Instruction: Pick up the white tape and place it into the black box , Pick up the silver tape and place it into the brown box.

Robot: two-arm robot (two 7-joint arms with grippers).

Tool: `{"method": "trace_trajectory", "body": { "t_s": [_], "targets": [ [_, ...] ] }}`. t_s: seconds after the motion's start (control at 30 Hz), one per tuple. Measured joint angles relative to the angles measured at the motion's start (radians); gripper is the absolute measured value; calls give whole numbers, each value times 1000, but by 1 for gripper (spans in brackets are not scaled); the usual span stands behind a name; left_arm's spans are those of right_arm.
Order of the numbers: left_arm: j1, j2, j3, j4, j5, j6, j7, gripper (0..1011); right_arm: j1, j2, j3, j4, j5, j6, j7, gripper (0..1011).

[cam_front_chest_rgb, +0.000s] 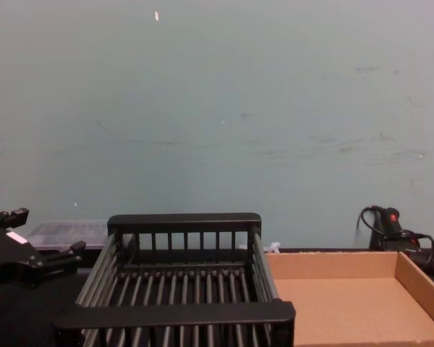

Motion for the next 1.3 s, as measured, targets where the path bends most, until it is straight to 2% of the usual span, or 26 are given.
{"method": "trace_trajectory", "body": {
  "t_s": [0.4,0.87,1.2,1.3],
  "targets": [
    [0,0,0,0,0,0,0,1001,-5,-5,6,0,-1,-5,6,125],
    [0,0,0,0,0,0,0,1001,-58,-38,53,-24,-35,-152,56,125],
    [0,0,0,0,0,0,0,1001,-84,-72,99,-35,-11,-250,107,125],
    [0,0,0,0,0,0,0,1001,-86,-77,105,-37,-7,-265,113,125]
  ]
}}
